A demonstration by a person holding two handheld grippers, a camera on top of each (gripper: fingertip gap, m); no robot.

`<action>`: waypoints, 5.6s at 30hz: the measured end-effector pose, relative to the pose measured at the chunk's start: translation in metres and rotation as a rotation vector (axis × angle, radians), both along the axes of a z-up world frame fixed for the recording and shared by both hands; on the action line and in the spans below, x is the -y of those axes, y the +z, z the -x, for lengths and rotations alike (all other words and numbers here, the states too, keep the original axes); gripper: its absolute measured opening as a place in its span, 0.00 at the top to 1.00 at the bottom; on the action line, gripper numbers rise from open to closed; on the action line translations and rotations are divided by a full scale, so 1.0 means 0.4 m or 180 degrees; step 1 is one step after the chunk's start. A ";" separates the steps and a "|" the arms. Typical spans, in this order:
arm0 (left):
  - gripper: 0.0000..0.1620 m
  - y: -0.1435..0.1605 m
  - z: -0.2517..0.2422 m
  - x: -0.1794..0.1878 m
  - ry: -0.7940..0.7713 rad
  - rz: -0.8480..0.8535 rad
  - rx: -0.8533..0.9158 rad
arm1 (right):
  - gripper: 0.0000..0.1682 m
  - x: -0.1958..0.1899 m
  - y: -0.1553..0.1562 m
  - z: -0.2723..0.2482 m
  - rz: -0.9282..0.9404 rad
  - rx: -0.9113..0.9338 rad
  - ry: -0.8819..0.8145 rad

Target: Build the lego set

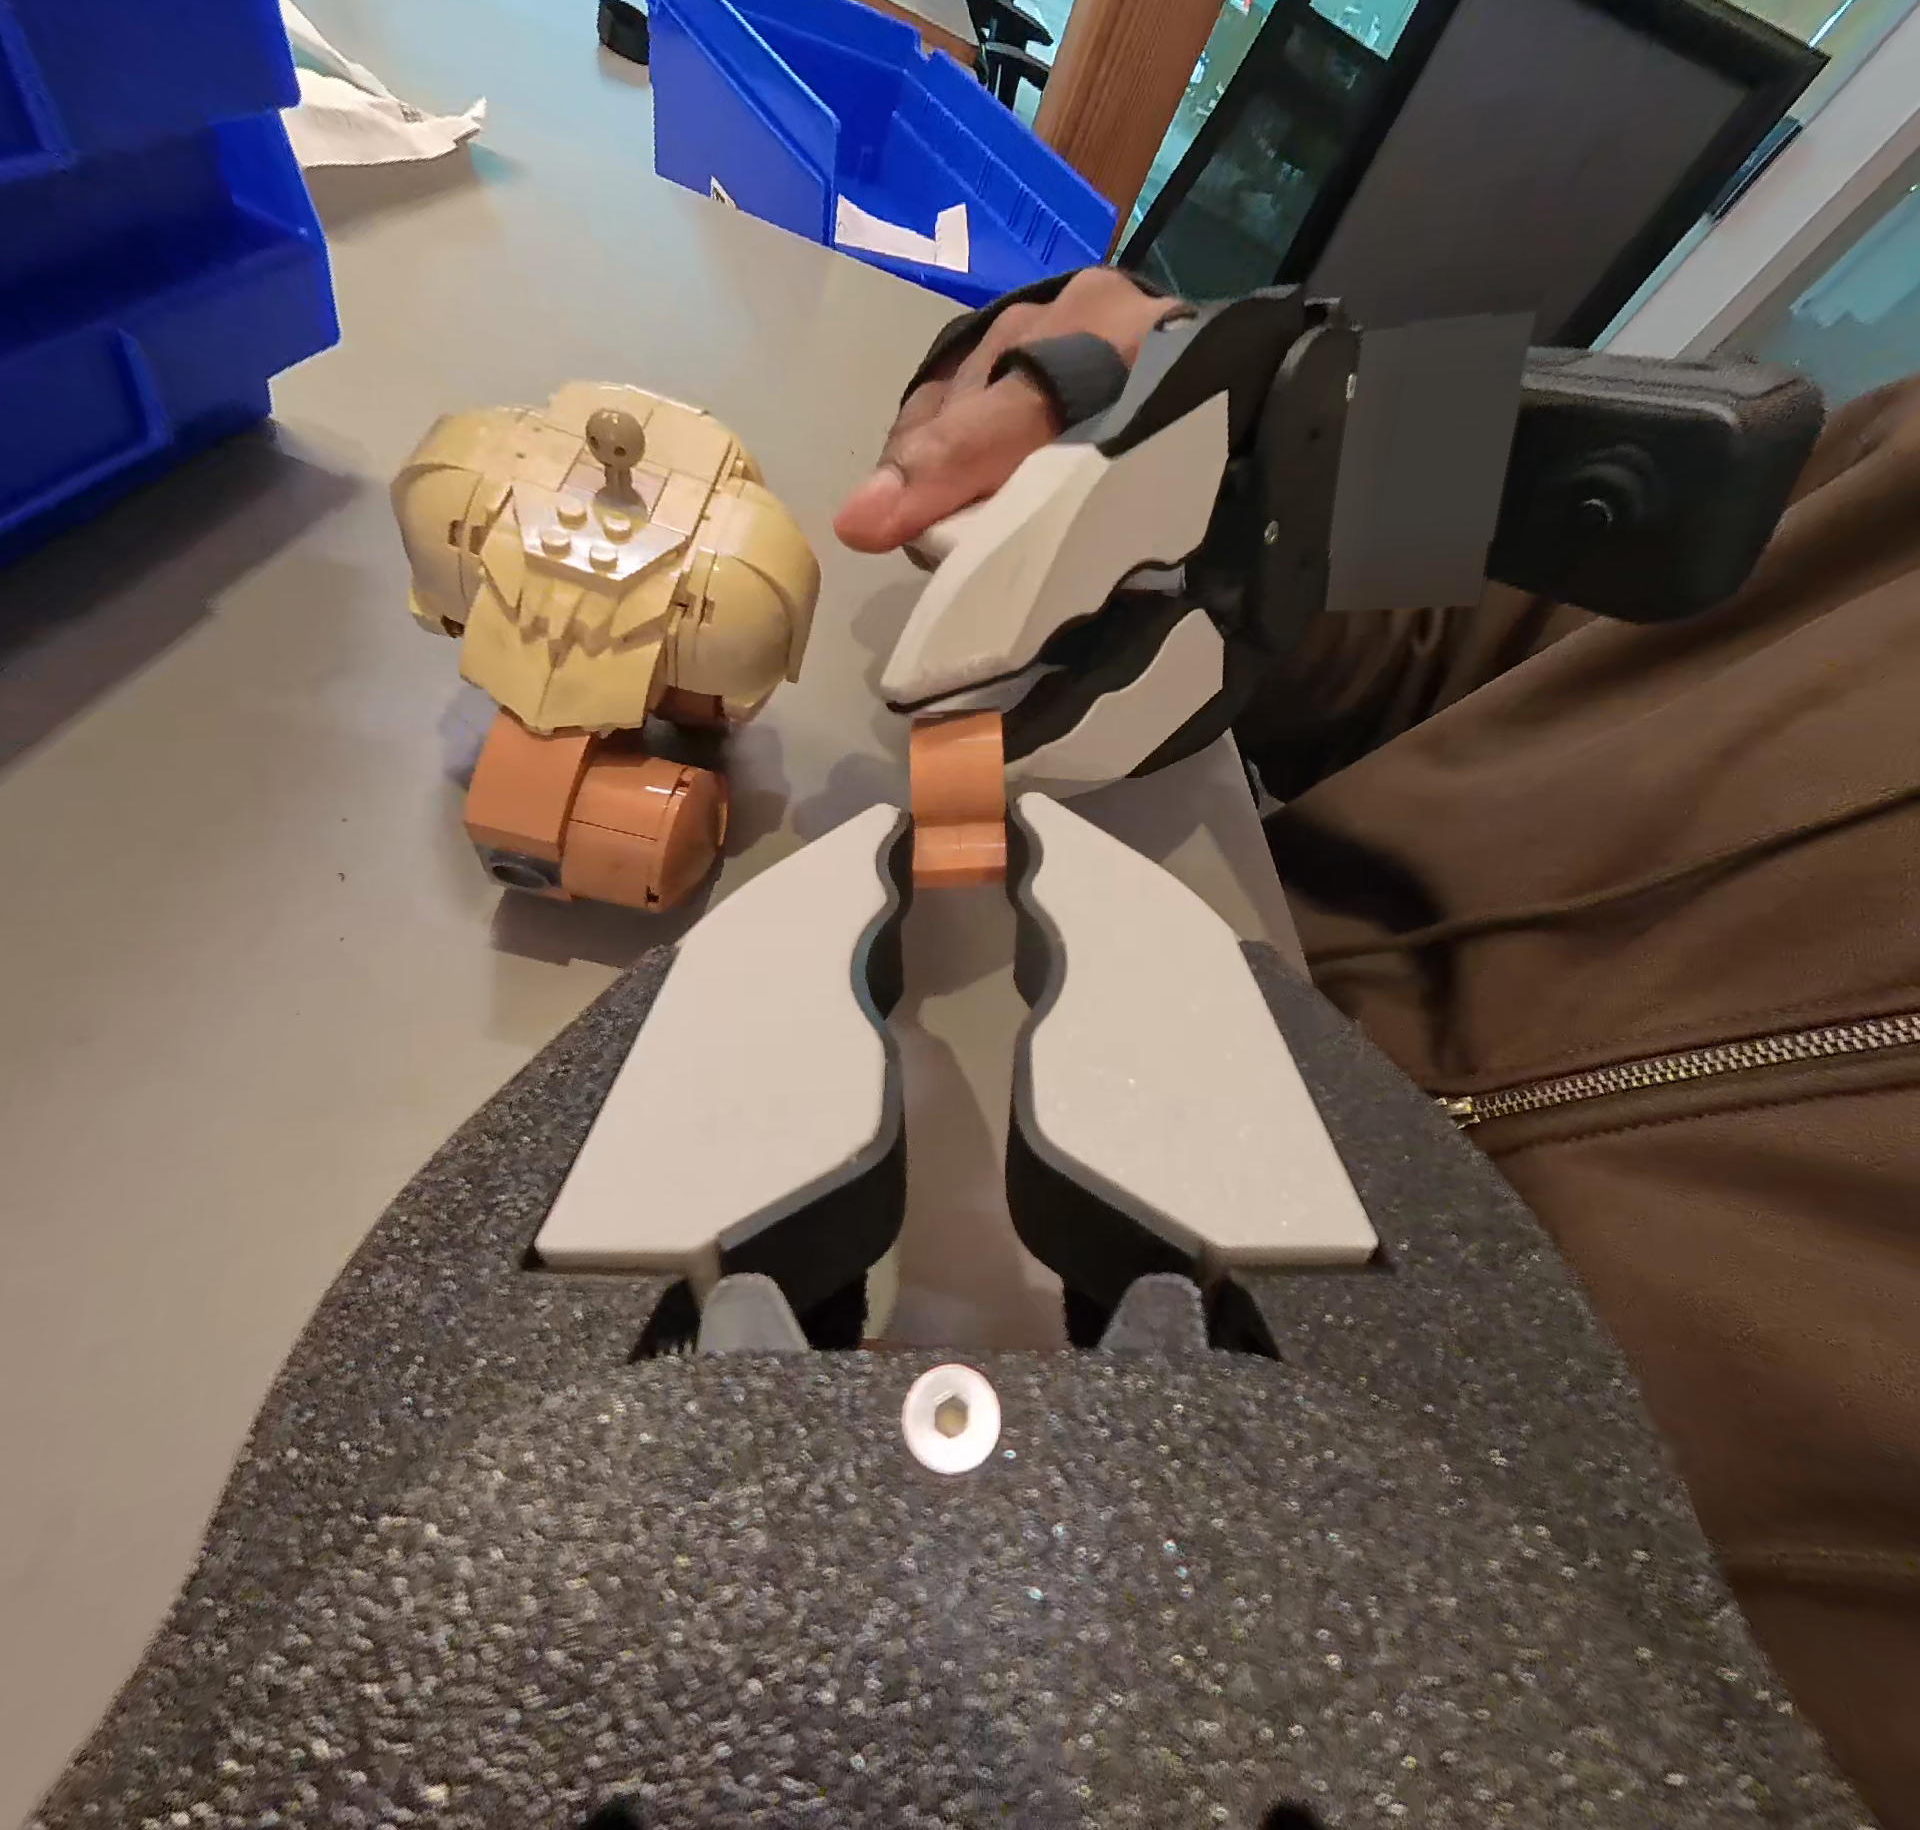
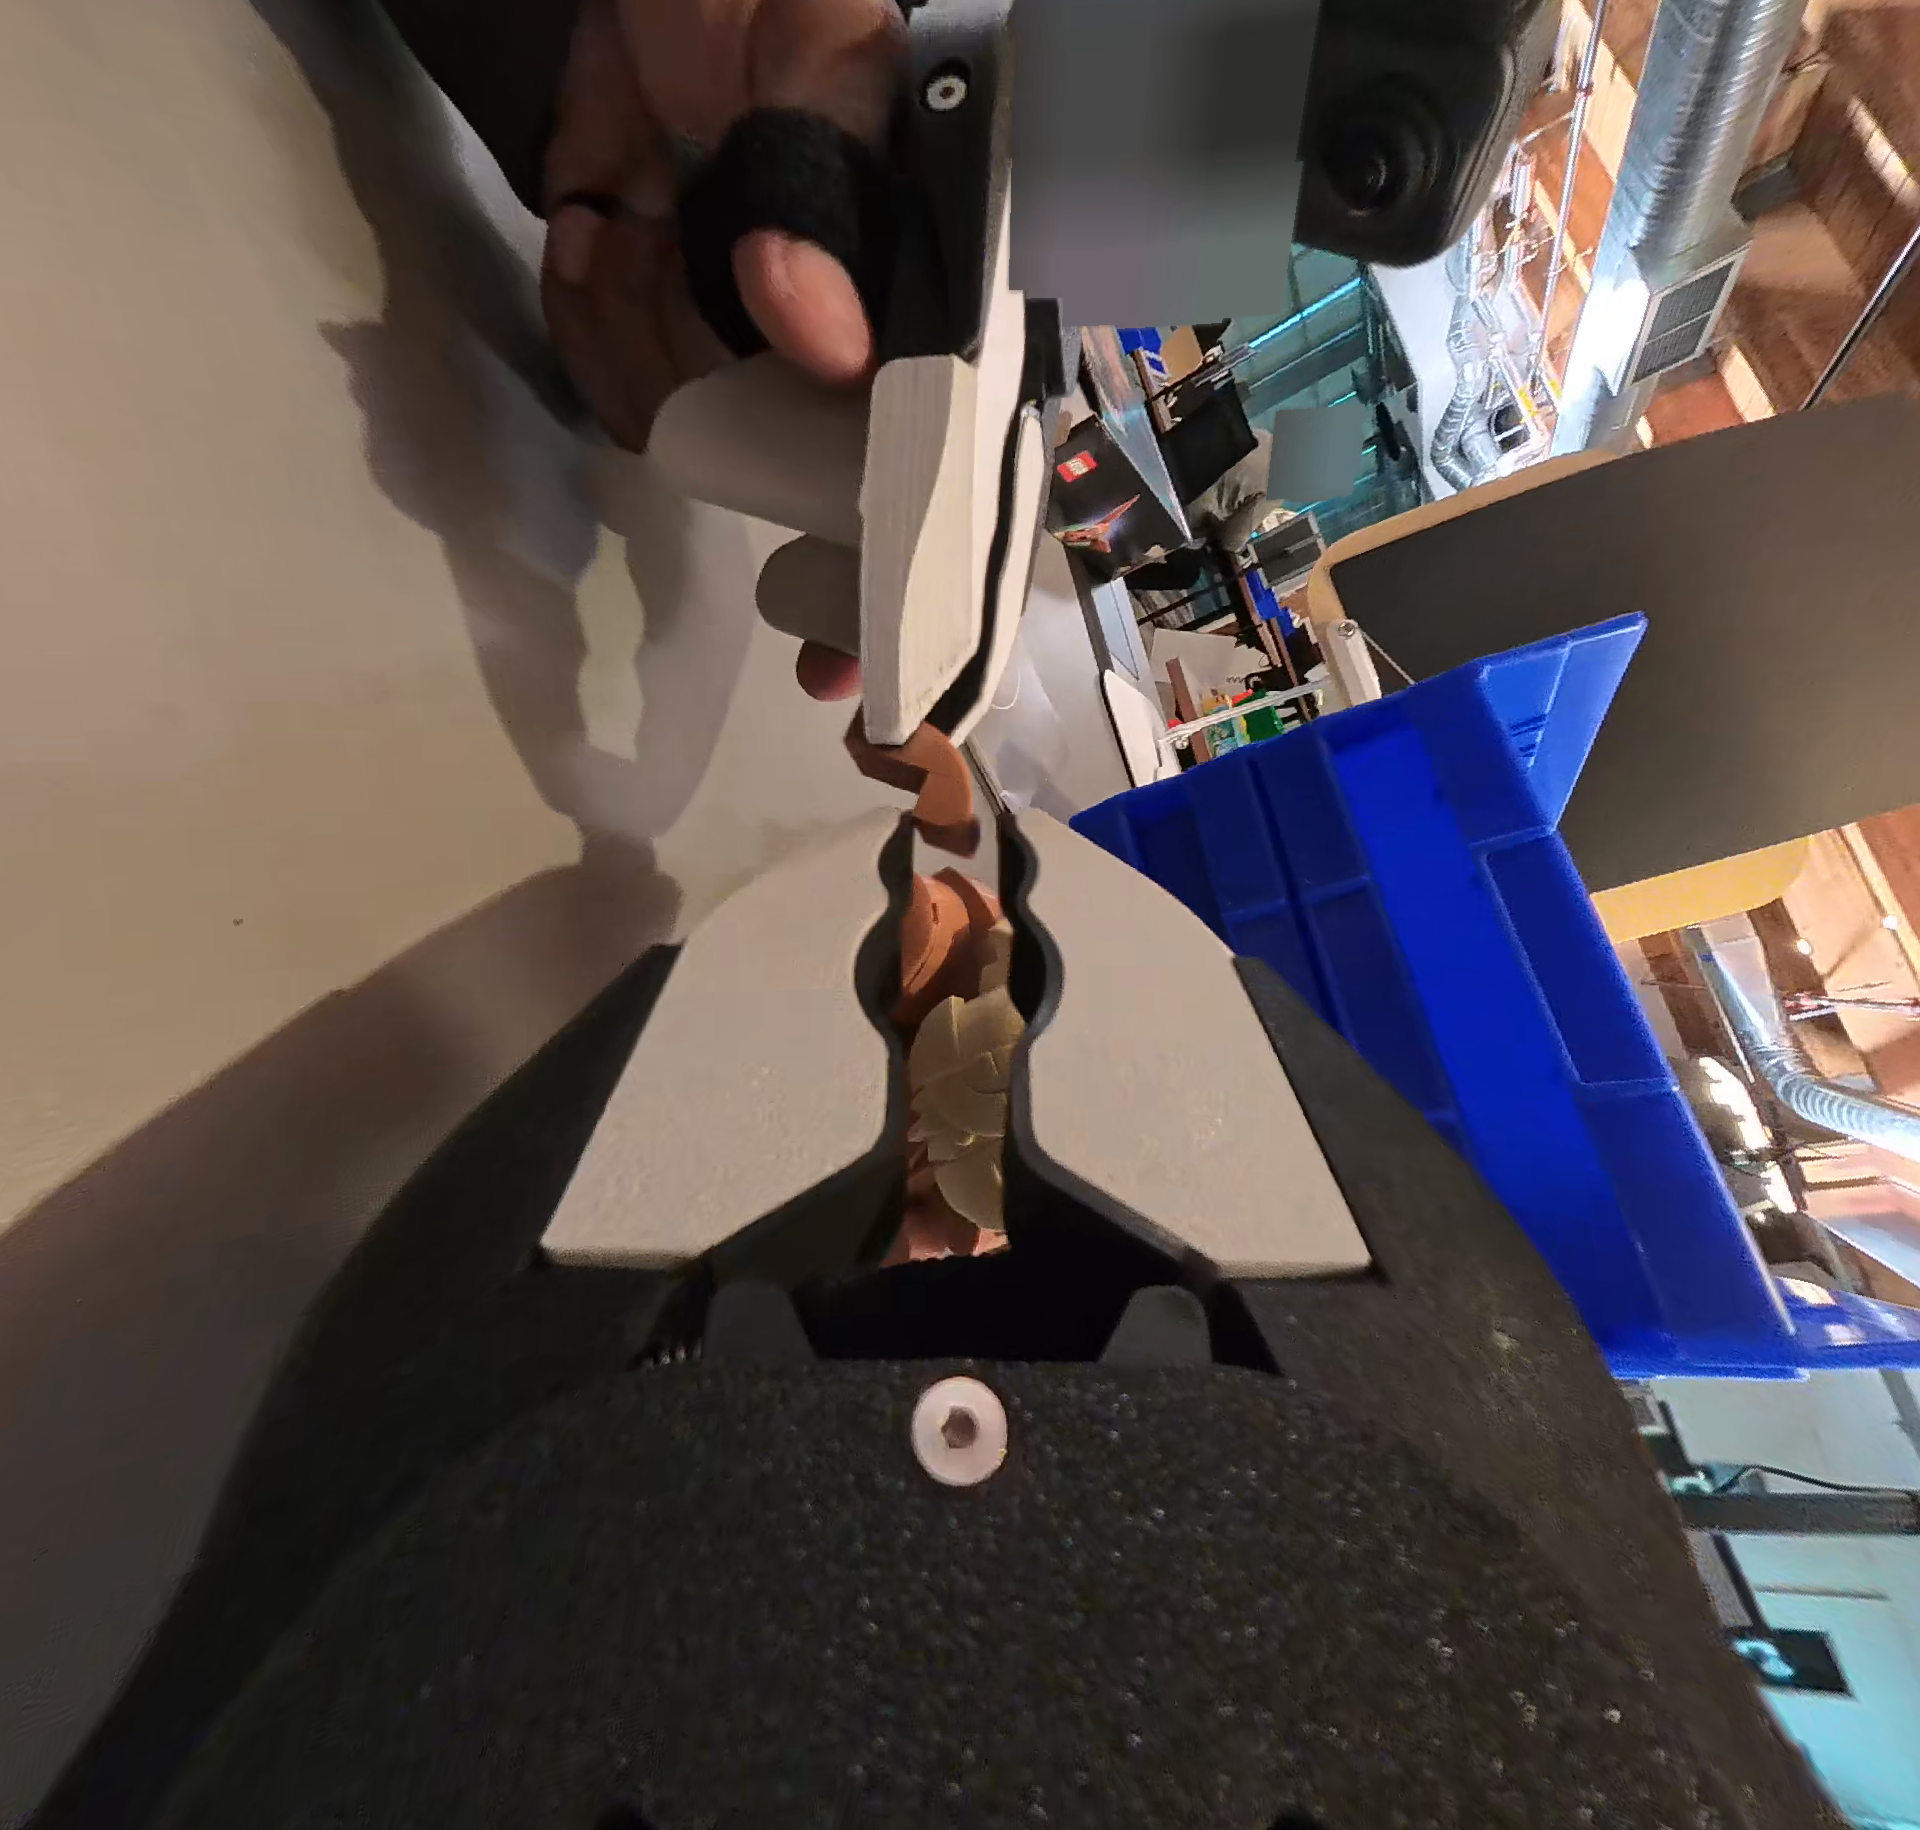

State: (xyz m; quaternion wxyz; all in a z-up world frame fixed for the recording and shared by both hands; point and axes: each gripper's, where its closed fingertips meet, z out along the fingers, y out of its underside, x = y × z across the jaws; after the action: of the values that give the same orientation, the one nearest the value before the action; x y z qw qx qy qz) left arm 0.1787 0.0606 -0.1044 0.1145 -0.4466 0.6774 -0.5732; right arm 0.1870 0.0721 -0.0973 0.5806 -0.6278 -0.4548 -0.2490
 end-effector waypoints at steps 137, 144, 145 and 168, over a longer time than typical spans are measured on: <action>0.90 0.203 0.006 -0.039 0.0439 0.0000 0.1588 | 0.88 -0.001 0.147 0.010 0.0158 -0.2339 0.0318; 0.90 0.215 0.010 -0.009 0.0355 -0.0013 0.1827 | 0.87 0.021 0.190 0.025 0.0534 -0.3429 0.0883; 0.90 0.213 0.008 -0.005 0.0348 -0.0039 0.1833 | 0.87 0.024 0.192 0.027 0.0577 -0.3504 0.0934; 0.90 0.191 0.005 0.028 0.0156 0.0177 0.1496 | 0.91 0.036 0.182 0.034 0.0530 -0.3129 0.1032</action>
State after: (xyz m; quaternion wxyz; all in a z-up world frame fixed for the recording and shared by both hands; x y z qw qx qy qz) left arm 0.1768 0.0495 -0.0280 0.2705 -0.3201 0.6051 -0.6769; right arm 0.1735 0.0579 -0.0244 0.7046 -0.6361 -0.2383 0.2052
